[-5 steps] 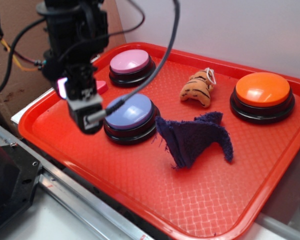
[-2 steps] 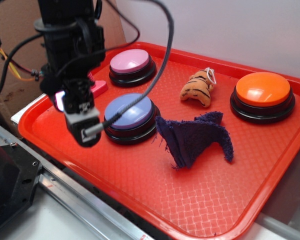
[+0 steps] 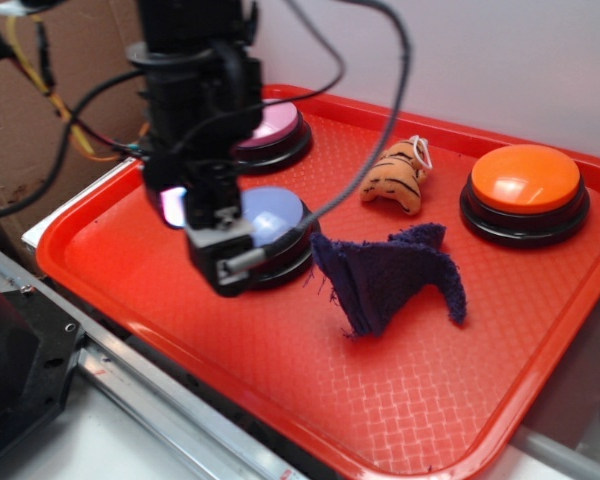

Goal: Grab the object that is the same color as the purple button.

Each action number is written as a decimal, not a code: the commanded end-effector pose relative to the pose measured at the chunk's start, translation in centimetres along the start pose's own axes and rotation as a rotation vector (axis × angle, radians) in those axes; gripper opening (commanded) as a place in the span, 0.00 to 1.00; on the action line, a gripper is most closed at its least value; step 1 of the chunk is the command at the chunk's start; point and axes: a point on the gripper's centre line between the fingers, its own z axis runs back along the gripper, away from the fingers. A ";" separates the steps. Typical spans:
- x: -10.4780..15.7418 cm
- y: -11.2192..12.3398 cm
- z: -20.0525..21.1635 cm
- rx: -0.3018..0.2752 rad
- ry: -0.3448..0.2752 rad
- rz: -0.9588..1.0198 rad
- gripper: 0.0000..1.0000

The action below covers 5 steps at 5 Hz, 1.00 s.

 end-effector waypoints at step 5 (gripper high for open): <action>10.8 -2.9 -2.1 0.029 -0.050 -0.276 0.69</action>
